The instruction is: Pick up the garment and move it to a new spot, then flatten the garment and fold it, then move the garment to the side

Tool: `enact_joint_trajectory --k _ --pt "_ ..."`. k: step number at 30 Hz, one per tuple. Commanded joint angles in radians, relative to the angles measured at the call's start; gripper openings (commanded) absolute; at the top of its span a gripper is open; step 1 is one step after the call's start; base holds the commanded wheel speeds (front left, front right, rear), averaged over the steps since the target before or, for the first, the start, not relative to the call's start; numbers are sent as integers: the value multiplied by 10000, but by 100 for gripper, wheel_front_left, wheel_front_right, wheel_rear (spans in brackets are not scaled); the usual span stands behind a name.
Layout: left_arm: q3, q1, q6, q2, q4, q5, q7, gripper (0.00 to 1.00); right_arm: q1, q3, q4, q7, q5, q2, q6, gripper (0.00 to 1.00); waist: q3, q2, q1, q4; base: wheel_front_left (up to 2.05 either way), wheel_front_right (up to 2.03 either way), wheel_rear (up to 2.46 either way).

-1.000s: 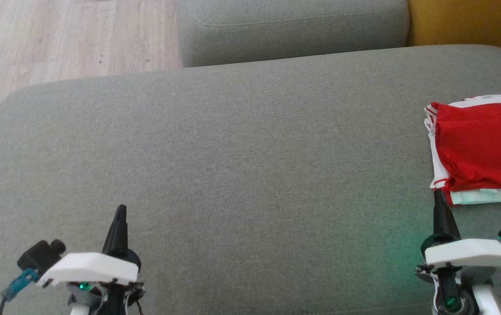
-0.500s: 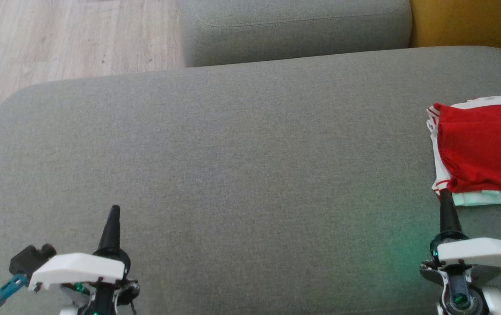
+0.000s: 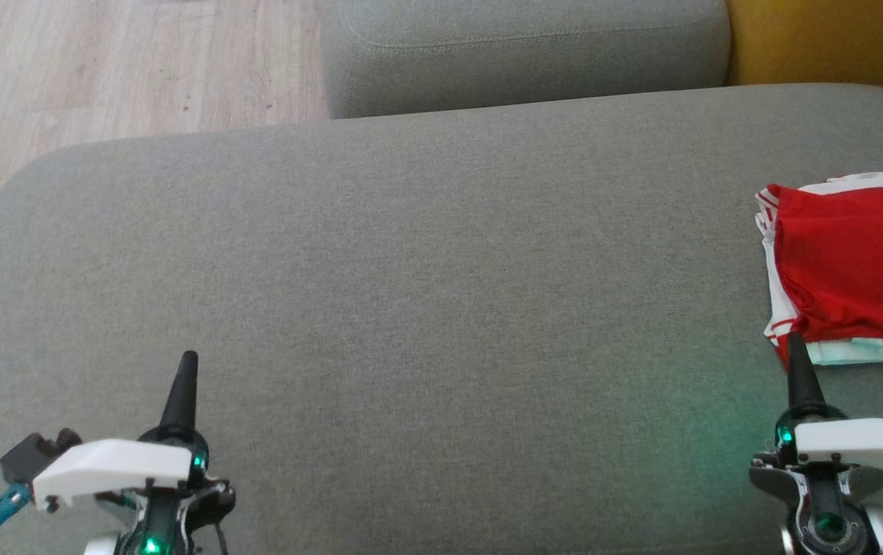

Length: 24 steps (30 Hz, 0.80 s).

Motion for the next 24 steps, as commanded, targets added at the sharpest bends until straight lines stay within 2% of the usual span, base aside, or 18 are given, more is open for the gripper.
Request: enact_joint_trajectory --k 1,24 --pt "342 -542 -110 162 -276 -225 74 0 -502 97 -405 103 244 -56 -7 0 -1 0 0 5 0 0 0" --pt "959 -718 -415 164 -225 -2650 764 0 -509 -235 -636 777 2793 -53 -9 0 -20 0 0 121 0 0 0"
